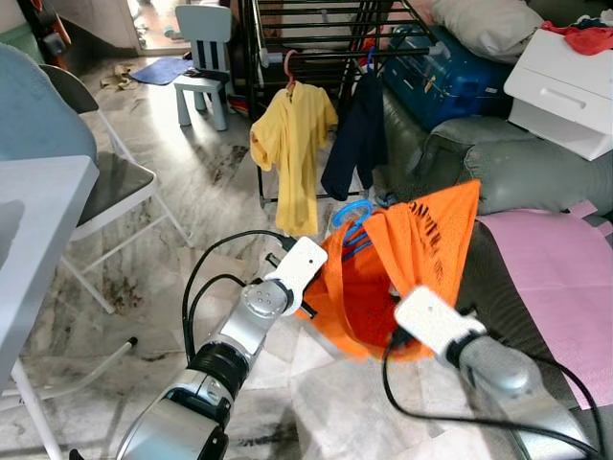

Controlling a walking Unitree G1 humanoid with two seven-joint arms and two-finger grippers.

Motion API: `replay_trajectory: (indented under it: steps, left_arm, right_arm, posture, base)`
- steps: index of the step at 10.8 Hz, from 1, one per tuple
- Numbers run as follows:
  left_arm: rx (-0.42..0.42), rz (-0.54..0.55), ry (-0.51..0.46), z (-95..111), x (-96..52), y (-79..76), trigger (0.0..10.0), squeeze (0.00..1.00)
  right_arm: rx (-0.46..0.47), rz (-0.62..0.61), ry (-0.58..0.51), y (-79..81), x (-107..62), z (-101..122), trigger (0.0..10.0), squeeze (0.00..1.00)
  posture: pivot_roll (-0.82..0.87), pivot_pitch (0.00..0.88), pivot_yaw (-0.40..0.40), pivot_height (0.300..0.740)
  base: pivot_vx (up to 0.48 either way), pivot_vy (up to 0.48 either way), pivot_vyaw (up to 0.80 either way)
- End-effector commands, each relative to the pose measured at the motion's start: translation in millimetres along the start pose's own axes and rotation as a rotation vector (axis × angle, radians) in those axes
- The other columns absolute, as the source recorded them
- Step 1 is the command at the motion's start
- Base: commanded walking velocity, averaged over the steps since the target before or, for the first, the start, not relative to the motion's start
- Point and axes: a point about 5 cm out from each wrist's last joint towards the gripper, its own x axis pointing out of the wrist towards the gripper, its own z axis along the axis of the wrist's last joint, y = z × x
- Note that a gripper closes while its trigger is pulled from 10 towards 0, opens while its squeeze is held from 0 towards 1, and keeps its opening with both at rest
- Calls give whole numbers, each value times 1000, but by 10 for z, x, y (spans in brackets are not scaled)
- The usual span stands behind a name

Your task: Hang hanger

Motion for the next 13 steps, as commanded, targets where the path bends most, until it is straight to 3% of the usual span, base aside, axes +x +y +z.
replay_trajectory:
  steps: [1, 2, 6, 7, 8, 9, 11, 12, 13]
  left_arm:
    - [-16, 51, -81, 240, 13, 121, 0, 0]
    - [-13, 76, -80, 243, 10, 184, 0, 0]
    - [-16, 118, -80, 257, 10, 255, 0, 0]
    - [-24, 128, -81, 260, 12, 261, 0, 0]
    - [-31, 116, -91, 280, 23, 226, 0, 0]
    - [-28, 111, -96, 281, 23, 220, 0, 0]
    - [38, 59, -150, 328, 10, 215, 0, 0]
    - [159, -22, -210, 365, -24, 190, 0, 0]
    - [211, -52, -221, 359, -42, 190, 0, 0]
  right_arm:
    - [-6, 78, 30, 104, -27, -59, 10000, 1000]
    - [-93, 150, 94, 156, -107, -177, 10000, 1000]
    - [-105, 220, 101, 237, -173, -198, 10000, 1000]
    - [-141, 146, 79, 175, -139, -167, 10000, 1000]
    - [-179, -4, 37, 11, -60, -105, 10000, 1000]
    - [-143, 60, 6, 99, -77, -61, 10000, 1000]
    - [-199, 179, -61, 165, -232, 10, 10000, 1000]
    - [-224, 195, -58, 38, -381, 13, 10000, 1000]
    - [-251, 195, -39, -66, -489, -3, 10000, 1000]
  posture:
    - [-40, 0, -38, 740]
    - [-42, 0, -42, 740]
    - [-45, 0, -40, 740]
    - [-47, 0, -39, 740]
    - [-50, 0, -35, 740]
    - [-51, 0, -34, 740]
    - [-54, 0, -35, 740]
    - [-54, 0, -35, 740]
    - [-59, 0, -33, 740]
  base:
    - [0, 0, 0]
    - [0, 0, 0]
    - [0, 0, 0]
    - [0, 0, 0]
    - [0, 0, 0]
    - [0, 0, 0]
    - [0, 0, 0]
    - [0, 0, 0]
    - [0, 0, 0]
